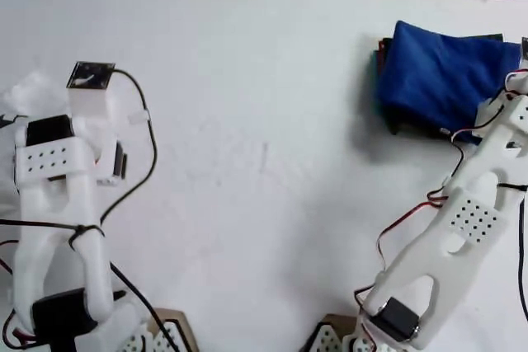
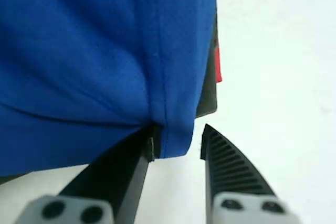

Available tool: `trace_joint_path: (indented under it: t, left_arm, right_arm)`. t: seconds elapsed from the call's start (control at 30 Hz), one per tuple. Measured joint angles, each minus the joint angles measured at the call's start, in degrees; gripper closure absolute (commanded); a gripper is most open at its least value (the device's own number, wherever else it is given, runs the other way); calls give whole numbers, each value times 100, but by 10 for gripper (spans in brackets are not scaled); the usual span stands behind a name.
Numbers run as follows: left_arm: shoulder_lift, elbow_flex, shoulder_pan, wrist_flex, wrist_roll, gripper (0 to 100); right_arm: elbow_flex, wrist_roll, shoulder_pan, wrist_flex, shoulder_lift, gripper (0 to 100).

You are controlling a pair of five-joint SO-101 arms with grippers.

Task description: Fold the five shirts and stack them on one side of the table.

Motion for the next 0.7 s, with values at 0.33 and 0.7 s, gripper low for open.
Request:
trace_joint_path:
  t: [0.33, 0.7]
  left_arm:
    - [0, 0, -9, 0, 0, 900]
    - [0, 0, -9, 0, 0, 900]
  right_arm:
    - [-35, 0, -26, -44, 334, 983]
    - [-35, 0, -26, -844, -26, 974]
